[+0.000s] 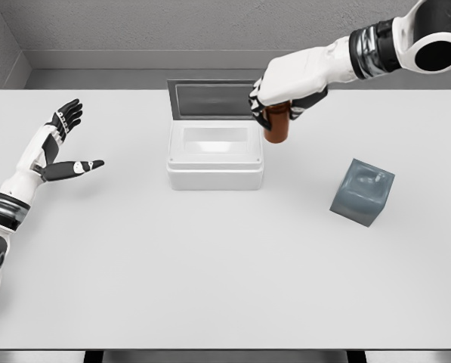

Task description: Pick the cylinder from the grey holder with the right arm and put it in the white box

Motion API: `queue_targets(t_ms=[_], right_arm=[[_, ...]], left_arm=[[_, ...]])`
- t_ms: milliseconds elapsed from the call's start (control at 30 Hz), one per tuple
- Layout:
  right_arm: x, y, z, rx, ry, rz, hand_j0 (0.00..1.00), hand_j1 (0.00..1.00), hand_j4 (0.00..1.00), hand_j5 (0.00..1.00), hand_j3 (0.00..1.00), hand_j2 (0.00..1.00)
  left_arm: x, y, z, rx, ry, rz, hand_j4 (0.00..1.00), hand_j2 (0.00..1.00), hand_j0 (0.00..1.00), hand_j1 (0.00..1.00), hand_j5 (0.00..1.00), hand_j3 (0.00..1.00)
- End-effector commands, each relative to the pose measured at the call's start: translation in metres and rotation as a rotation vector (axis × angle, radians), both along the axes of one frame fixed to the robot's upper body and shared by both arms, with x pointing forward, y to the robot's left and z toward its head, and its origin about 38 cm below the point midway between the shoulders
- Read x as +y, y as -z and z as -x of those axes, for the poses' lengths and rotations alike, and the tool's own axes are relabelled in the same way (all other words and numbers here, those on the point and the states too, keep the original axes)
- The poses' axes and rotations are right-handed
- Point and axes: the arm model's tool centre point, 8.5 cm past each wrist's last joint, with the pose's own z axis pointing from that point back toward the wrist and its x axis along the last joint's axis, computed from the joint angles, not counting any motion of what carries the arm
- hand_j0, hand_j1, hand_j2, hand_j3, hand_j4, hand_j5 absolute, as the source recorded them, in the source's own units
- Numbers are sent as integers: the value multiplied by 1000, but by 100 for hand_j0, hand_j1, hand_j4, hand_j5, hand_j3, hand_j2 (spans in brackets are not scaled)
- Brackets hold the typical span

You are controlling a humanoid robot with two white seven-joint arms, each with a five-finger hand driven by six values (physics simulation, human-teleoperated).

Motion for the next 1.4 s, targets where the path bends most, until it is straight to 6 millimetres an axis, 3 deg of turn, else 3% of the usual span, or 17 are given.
queue_targets(t_ms=[0, 433, 567, 767, 1167, 1367], right_arm=[[12, 4, -3, 9, -9, 8, 40, 40, 40, 40, 40, 40], [39, 5, -15, 0, -22, 40, 39, 39, 39, 39, 39, 39], [40, 5, -17, -1, -15, 44, 39, 39, 39, 39, 39, 39], [54, 13, -23, 5, -20, 74, 39, 39, 39, 39, 39, 39], [65, 23, -34, 5, 3, 110, 39, 39, 39, 39, 39, 39], [68, 28, -40, -3, 13, 141, 39, 39, 39, 39, 39, 39]], left_arm=[[0, -1, 0, -1, -1, 4, 100, 100, 100, 100, 100, 100], [-1, -2, -1, -6, 2, 4, 100, 100, 100, 100, 100, 100], [1, -2, -1, -7, -3, 5, 100, 100, 100, 100, 100, 100], [6, -3, -10, 0, -23, -1, 100, 100, 100, 100, 100, 100], [10, 0, -10, 12, -26, -6, 100, 100, 100, 100, 100, 100], [-5, -17, -10, -29, 271, -98, 100, 100, 100, 100, 100, 100]])
